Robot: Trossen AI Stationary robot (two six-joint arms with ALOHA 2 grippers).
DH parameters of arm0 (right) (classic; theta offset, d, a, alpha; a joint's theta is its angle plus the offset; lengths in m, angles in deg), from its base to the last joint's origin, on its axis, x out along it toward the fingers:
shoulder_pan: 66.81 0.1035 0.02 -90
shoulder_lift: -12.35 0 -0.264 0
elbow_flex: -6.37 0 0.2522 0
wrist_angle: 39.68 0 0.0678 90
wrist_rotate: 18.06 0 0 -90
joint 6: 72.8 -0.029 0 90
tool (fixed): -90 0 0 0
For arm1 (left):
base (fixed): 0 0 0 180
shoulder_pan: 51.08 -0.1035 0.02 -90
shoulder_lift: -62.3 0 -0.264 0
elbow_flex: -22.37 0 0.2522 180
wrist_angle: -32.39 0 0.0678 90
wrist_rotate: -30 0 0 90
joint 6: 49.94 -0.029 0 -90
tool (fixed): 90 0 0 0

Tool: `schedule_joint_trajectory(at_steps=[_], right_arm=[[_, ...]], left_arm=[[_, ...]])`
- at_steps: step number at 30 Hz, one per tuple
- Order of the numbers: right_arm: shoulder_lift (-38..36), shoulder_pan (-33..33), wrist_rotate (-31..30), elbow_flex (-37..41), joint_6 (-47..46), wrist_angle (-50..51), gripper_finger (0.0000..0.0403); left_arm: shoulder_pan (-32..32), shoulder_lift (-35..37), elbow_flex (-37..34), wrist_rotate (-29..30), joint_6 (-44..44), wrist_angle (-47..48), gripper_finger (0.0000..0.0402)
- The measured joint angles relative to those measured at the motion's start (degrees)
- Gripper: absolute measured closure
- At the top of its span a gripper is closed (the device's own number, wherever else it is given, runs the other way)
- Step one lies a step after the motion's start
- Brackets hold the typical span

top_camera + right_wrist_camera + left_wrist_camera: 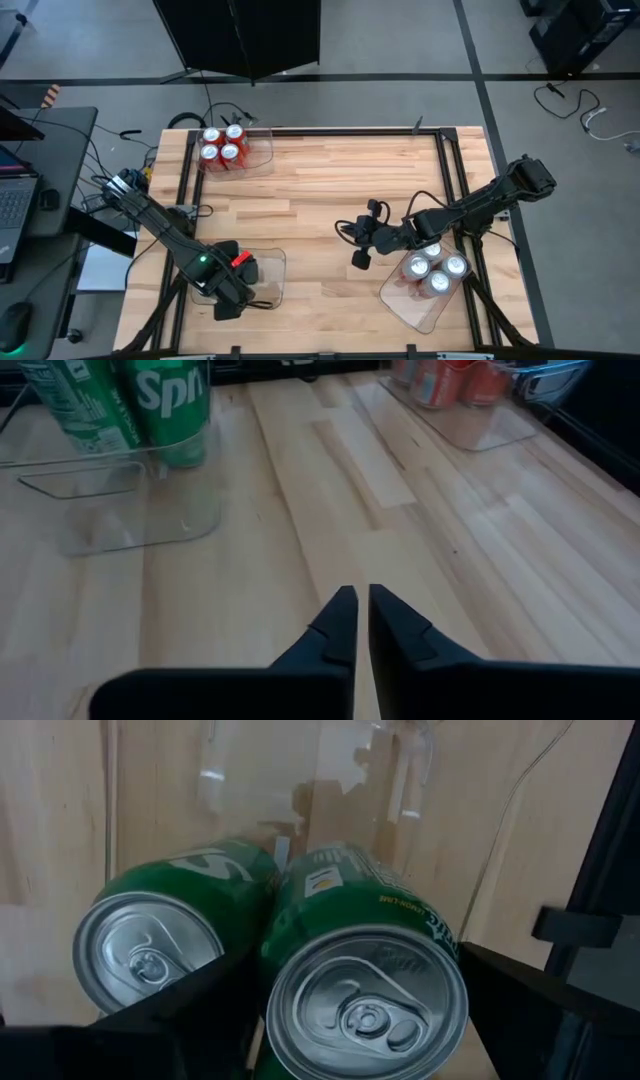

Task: Sort soda cans
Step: Put the green soda can into the bottom right transparent bin

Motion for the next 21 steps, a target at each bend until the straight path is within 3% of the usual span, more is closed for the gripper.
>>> schedule_joint_trajectory(at_steps=[11,21], right_arm=[[0.0,0.0,0.0,0.0,-0.1,0.0,0.038],[0.0,0.0,0.0,0.0,-0.1,0.0,0.038]], left_arm=[[0.2,0.0,-0.3,-0.1,2.0,-0.6,0.0079],[0.9,0.2,-7.2,-4.0,4.6,-7.9,0.0087]])
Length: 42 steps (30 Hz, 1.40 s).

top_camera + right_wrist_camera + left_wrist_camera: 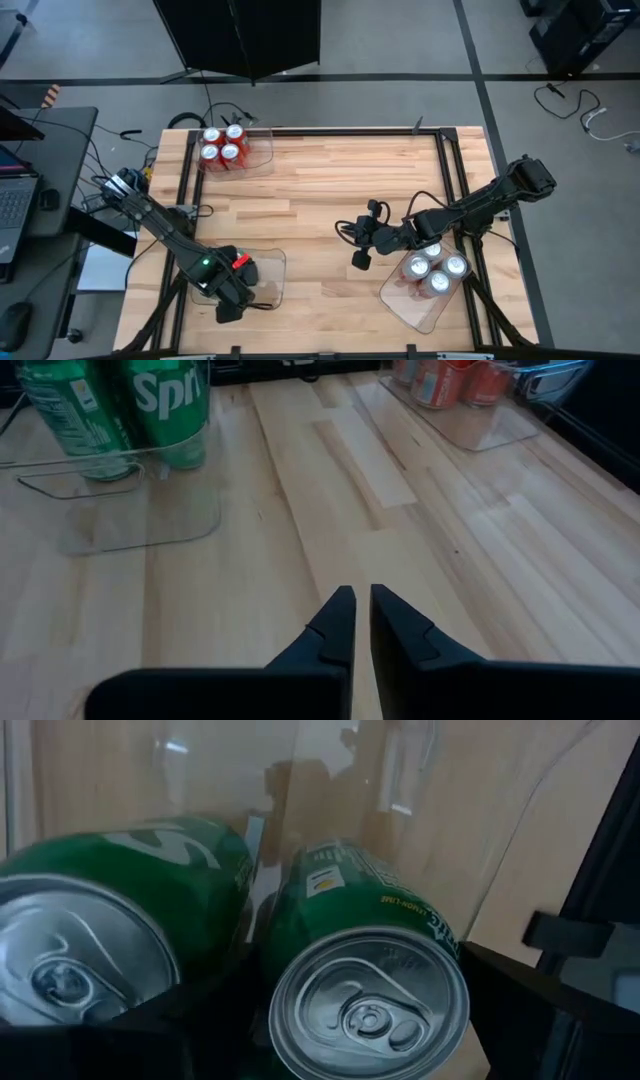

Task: Sort soda cans
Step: Put the green soda can into the bottom right transparent bin, then adjust the green soda can in the transparent bin

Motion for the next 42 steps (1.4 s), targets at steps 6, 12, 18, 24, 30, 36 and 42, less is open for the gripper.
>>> schedule_joint_trajectory(at_steps=[6,12,18,24,30,36,42], right_arm=[[0.0,0.0,0.0,0.0,0.0,-0.1,0.038],[0.0,0.0,0.0,0.0,0.0,-0.1,0.038],[0.0,0.0,0.0,0.0,0.0,-0.1,0.0379],[0.0,0.0,0.0,0.0,0.0,-0.1,0.0369],[0.0,0.0,0.0,0.0,0.0,-0.1,0.035],[0.0,0.0,0.0,0.0,0.0,-0.2,0.0333],[0.0,0.0,0.0,0.0,0.0,-0.2,0.0319]], left_arm=[[0.2,0.0,0.1,-0.4,0.2,-0.1,0.0083],[0.2,-0.3,1.8,-1.5,-0.1,0.6,0.0054],[0.2,-0.3,3.4,-1.6,-0.3,1.1,0.004],[0.1,-0.3,4.0,-1.6,-0.5,2.3,0.004],[0.1,-0.3,4.0,-3.3,-3.3,6.2,0.0039],[-0.7,-0.3,4.0,-10.4,-3.8,6.5,0.0039],[-2.2,-0.3,4.0,-15.5,-3.4,6.3,0.0039]])
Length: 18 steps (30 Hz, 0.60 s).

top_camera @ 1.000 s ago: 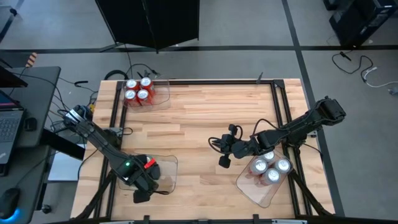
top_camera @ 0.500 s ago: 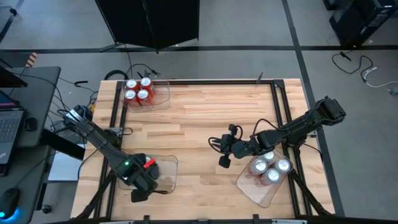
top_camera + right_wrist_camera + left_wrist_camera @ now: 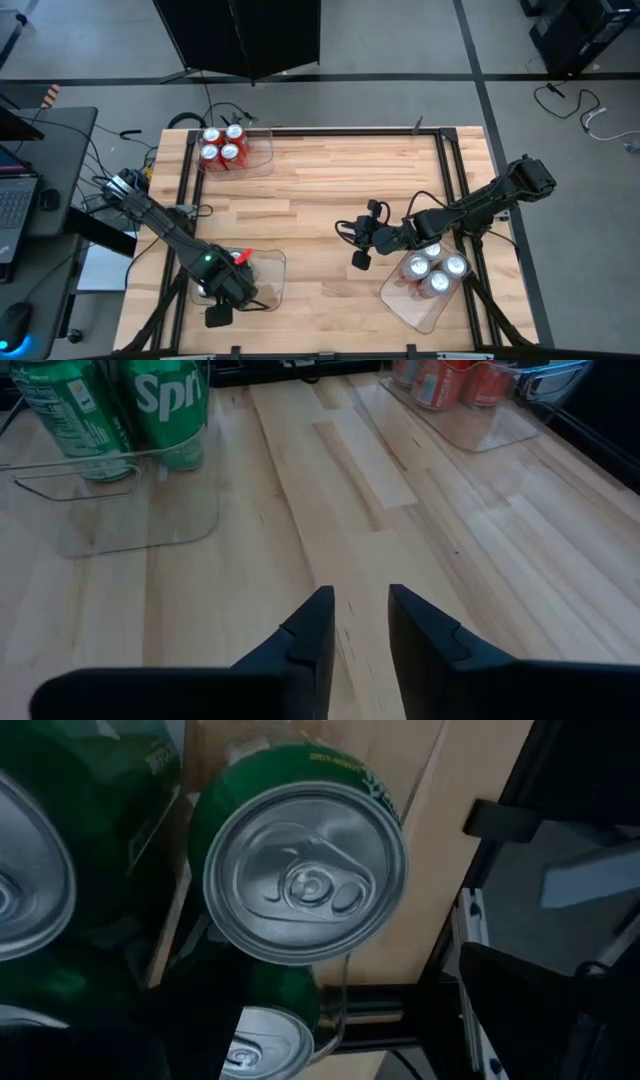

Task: Sort soda cans
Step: Adjust the green soda can in the transparent bin

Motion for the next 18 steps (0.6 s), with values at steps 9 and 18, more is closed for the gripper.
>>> schedule_joint_trajectory(at_steps=[9,18], right_arm=[[0.0,0.0,0.0,0.0,0.0,0.0,0.0319],[0.0,0.0,0.0,0.0,0.0,0.0,0.032]], left_arm=[[-0.4,0.1,0.0,1.2,4.1,-2.6,0.004],[-0.5,0.1,0.1,-1.5,2.8,6.6,0.0123]])
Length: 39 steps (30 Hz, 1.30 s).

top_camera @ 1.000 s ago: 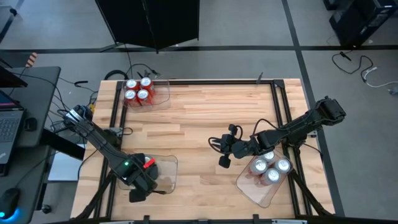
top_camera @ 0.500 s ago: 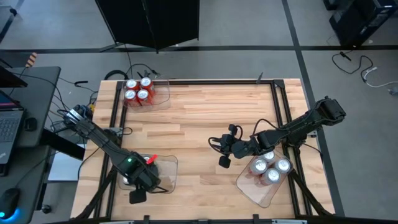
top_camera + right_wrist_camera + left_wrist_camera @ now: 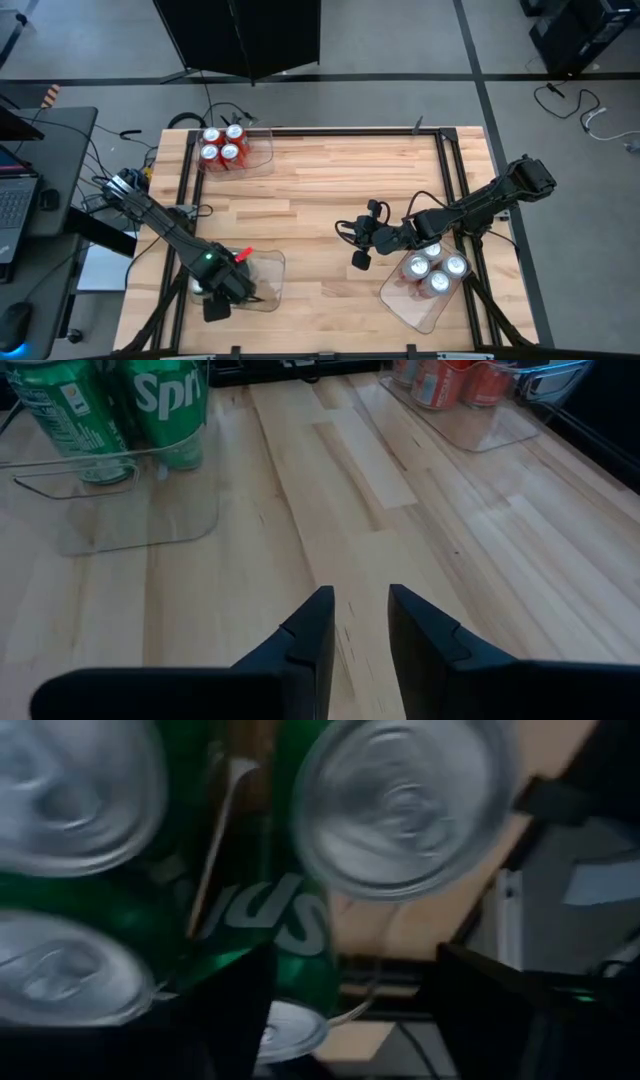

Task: Sort soda cans
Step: Adjust the green soda can in the transparent bin

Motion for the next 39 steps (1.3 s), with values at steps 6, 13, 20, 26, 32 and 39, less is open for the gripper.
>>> schedule_joint_trajectory(at_steps=[6,13,20,26,32,39], right_arm=[[0.0,-0.1,0.1,0.0,0.2,-0.4,0.032],[0.0,-1.0,6.8,0.0,1.8,-6.6,0.0337],[4.7,-3.2,16.8,-1.0,5.5,-19.1,0.0376],[14.3,-4.3,22.6,-9.3,7.6,-19.3,0.0395],[21.6,-5.0,27.0,-19.2,9.9,-15.2,0.0381],[26.1,-5.5,29.5,-30.1,13.1,-2.5,0.0345]], left_arm=[[0.2,0.0,0.0,-1.2,-2.9,2.2,0.0219],[0.1,0.0,-0.1,3.2,-7.6,-1.3,0.0369],[3.2,4.3,-0.1,18.3,-7.5,-12.6,0.0393],[6.9,9.6,-0.1,31.5,-7.3,-18.1,0.0398],[10.8,10.5,-0.2,38.4,-5.8,-18.3,0.04],[10.0,10.4,-4.0,41.3,-2.3,-22.3,0.04]])
